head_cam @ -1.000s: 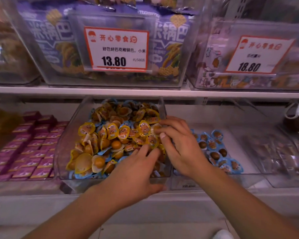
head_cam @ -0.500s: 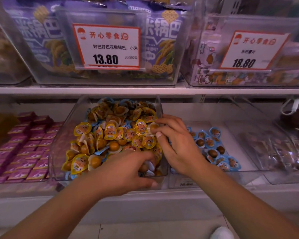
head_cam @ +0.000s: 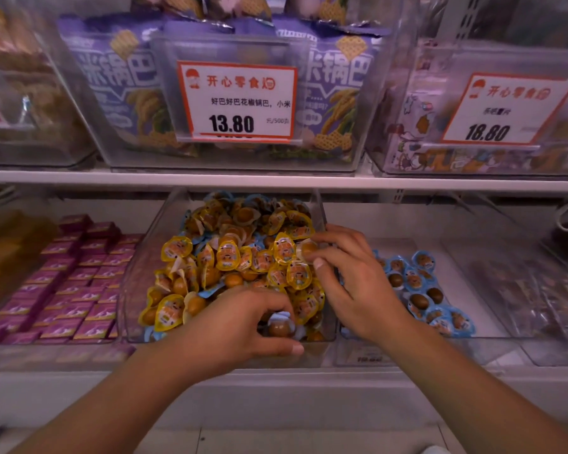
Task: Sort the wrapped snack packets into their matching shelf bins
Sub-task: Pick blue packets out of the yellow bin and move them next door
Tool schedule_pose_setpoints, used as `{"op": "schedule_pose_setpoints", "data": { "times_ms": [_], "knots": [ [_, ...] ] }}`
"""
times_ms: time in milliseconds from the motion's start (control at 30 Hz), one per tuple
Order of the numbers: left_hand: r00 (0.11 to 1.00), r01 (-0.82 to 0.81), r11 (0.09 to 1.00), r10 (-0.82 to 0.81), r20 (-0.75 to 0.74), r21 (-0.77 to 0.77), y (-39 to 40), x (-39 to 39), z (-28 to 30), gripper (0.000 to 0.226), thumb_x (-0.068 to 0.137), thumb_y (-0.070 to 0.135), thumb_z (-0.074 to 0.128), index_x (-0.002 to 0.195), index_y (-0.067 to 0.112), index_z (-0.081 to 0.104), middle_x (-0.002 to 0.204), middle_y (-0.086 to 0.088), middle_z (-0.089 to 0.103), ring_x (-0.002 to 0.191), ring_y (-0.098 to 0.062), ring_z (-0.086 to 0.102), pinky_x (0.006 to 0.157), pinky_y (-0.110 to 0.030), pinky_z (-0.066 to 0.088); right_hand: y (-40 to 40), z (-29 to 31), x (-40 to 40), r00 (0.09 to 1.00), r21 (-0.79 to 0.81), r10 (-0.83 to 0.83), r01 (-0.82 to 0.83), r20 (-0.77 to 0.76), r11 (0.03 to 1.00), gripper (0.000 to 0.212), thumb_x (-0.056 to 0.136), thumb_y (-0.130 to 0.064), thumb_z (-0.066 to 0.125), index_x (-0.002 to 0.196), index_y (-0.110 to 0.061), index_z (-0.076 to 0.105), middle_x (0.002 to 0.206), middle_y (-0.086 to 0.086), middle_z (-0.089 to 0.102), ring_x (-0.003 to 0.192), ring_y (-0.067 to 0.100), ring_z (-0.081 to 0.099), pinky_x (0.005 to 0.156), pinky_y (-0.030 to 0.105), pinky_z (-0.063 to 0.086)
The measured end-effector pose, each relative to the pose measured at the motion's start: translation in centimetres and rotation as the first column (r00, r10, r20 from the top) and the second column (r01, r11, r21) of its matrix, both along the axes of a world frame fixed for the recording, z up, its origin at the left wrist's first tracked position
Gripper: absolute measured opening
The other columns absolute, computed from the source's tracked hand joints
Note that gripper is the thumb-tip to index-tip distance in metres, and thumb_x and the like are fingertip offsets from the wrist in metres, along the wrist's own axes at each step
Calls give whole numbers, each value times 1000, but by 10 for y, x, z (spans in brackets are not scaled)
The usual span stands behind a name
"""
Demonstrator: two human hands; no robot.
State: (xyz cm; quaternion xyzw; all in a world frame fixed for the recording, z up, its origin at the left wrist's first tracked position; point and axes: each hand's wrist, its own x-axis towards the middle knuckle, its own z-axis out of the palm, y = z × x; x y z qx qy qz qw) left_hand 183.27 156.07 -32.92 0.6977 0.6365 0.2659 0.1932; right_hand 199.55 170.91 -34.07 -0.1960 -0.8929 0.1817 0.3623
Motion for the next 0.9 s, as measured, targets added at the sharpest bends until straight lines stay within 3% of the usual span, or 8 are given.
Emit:
{"op": "schedule_pose_setpoints", "data": {
  "times_ms": [267,333,433,467,533,700,800,900],
  "knots": [
    [727,-537,822,337,597,190,7,2,24,37,69,57,72,76,21,68,67,-6,65,58,-14,61,54,-26,52,-34,31,6,963,24,-63,72,-261,997,24,96,-19,50,109,-14,70,119,-4,59,119,11,53,98,26,43],
    [618,-643,734,328,714,218,9,11,32,35,72,53,72,78,19,68,68,-4,67,59,-6,61,54,-19,49,-59,40,3,927,-231,-122,39,-356,972,28,94,-31,51,118,-27,64,122,-10,60,119,9,55,97,19,41],
    [658,-642,698,289,696,318,12,31,34,19,80,38,76,84,22,67,76,7,68,67,3,62,60,-9,45,-92,46,-10,900,-838,-149,-307,-409,451,36,79,-48,63,111,-32,71,116,-7,71,107,11,66,88,38,54],
    [714,-601,718,283,641,351,13,38,32,15,82,35,77,87,26,66,82,11,68,76,2,64,65,-9,45,-99,49,-14,883,-892,-169,-405,-438,199,34,77,-51,63,102,-31,75,109,-5,74,99,12,70,79,37,57],
    [862,-448,792,259,437,414,13,51,29,15,86,38,65,100,37,61,99,18,63,95,1,60,79,-15,46,-103,55,-17,878,-897,-190,-440,-438,37,27,84,-54,60,92,-34,77,102,-7,75,94,11,71,76,31,56],
    [959,-209,909,263,-109,361,14,56,21,70,88,60,39,148,25,36,152,15,33,144,-9,21,116,-37,27,-88,58,-3,839,-879,-321,-475,-439,-38,20,87,-19,62,97,-12,77,102,15,74,93,25,72,87,36,52],
    [992,-102,944,121,-39,315,11,50,20,82,88,70,41,156,30,17,162,21,7,149,-3,8,119,-28,19,-76,63,8,878,-908,-241,-417,-413,39,14,84,-11,64,93,-12,75,81,10,70,58,18,59,62,32,42],
    [995,-89,931,64,79,355,13,40,19,71,91,68,43,152,39,24,157,26,20,145,4,22,114,-17,25,-44,69,26,884,-929,-290,-339,-368,146,14,88,-6,61,96,-4,72,79,12,70,58,16,64,41,22,38]
  ]
}}
